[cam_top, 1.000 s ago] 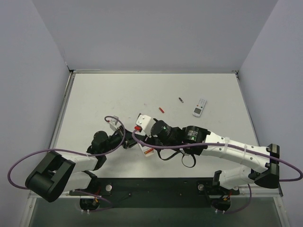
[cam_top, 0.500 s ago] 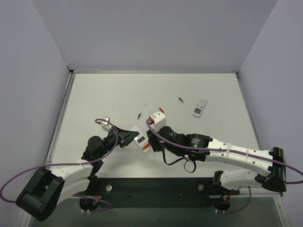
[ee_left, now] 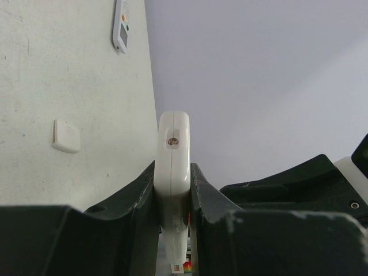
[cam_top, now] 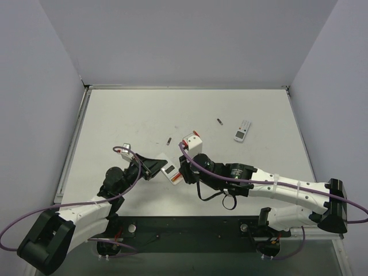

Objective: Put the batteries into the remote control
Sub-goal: Load the battery into the remote control.

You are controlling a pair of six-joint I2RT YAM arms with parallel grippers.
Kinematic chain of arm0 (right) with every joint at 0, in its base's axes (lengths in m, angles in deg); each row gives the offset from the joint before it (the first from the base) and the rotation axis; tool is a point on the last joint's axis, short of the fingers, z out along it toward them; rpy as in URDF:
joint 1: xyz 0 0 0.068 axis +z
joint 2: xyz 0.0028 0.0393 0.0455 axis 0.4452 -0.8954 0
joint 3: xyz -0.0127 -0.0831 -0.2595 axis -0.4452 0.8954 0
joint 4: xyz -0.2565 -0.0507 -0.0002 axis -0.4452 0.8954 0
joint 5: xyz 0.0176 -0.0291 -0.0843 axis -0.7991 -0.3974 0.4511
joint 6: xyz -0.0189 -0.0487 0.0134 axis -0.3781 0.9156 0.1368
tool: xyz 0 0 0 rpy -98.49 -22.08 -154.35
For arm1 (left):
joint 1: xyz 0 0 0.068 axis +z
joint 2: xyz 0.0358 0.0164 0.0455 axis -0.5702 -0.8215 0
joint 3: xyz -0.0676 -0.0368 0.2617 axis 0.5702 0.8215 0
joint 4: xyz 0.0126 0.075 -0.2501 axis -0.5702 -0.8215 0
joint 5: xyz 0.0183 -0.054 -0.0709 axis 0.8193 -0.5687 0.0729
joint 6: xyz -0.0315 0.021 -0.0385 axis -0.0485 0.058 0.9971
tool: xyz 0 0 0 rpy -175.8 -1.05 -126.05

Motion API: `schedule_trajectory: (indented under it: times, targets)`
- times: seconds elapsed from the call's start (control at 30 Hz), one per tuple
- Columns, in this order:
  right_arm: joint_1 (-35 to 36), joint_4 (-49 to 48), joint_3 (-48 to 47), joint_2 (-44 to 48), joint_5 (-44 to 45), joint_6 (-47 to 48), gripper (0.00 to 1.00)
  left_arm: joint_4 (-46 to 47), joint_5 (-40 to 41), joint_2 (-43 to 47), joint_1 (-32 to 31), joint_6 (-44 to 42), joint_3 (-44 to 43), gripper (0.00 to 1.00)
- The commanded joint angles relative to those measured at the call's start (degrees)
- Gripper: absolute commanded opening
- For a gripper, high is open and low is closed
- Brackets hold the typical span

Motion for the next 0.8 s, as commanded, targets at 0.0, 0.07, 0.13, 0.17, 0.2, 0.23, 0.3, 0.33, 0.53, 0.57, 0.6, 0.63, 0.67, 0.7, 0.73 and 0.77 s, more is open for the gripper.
schedule_trajectory:
  times: [0.0, 0.07, 0.13, 0.17, 0.2, 0.23, 0.3, 0.33, 0.53, 0.57, 0.6, 0.63, 0.67, 0.7, 0.73, 0.77]
  targets:
    - [-0.6, -1.3, 0.2, -1.1, -0.4, -1.2, 0.19, 2.0, 1.1, 1.4, 0.2, 0.6, 0.2, 0.00]
    - [-0.7, -1.3, -0.1, -1.6, -0.9, -1.4, 0.19, 2.0, 1.1, 1.5, 0.2, 0.7, 0.2, 0.00]
    - [-0.6, -1.3, -0.2, -2.1, -1.2, -1.4, 0.19, 2.0, 1.2, 1.6, 0.2, 0.8, 0.1, 0.00]
    - [-0.6, -1.3, -0.3, -2.4, -1.3, -1.4, 0.19, 1.9, 1.1, 1.6, 0.2, 1.0, 0.2, 0.00]
    - [-0.6, -1.3, -0.3, -2.4, -1.4, -1.3, 0.19, 1.9, 1.2, 1.7, 0.1, 1.0, 0.2, 0.00]
    - [-0.6, -1.3, -0.3, -2.5, -1.2, -1.4, 0.19, 1.9, 1.2, 1.8, 0.2, 1.0, 0.2, 0.00]
    - [-0.6, -1.3, -0.3, -2.7, -1.2, -1.4, 0.19, 1.9, 1.2, 1.9, 0.2, 1.0, 0.2, 0.00]
    - [-0.8, -1.3, -0.3, -2.9, -1.3, -1.5, 0.19, 1.9, 1.3, 2.2, 0.1, 1.1, 0.2, 0.00]
    - [-0.9, -1.3, -0.4, -3.3, -1.5, -1.5, 0.19, 1.8, 1.5, 2.2, 0.2, 1.2, 0.2, 0.00]
    - [-0.8, -1.4, -0.3, -3.5, -1.7, -1.6, 0.19, 1.8, 1.5, 2.2, 0.2, 1.3, 0.3, 0.00]
    - [-0.9, -1.3, -0.3, -3.5, -1.7, -1.6, 0.19, 1.8, 1.5, 2.3, 0.2, 1.4, 0.3, 0.00]
    - [-0.9, -1.3, -0.3, -3.6, -1.8, -1.6, 0.19, 1.8, 1.5, 2.4, 0.2, 1.4, 0.3, 0.00]
    - [-0.8, -1.3, -0.3, -3.6, -1.8, -1.5, 0.19, 1.8, 1.6, 2.4, 0.2, 1.4, 0.3, 0.00]
    - [-0.8, -1.3, -0.3, -3.7, -1.7, -1.5, 0.19, 1.8, 1.6, 2.5, 0.2, 1.5, 0.3, 0.00]
    - [-0.9, -1.3, -0.3, -3.8, -1.8, -1.5, 0.19, 1.8, 1.6, 2.5, 0.2, 1.5, 0.3, 0.00]
    - [-0.8, -1.4, -0.3, -3.8, -1.9, -1.5, 0.18, 1.8, 1.7, 2.6, 0.1, 1.5, 0.3, 0.00]
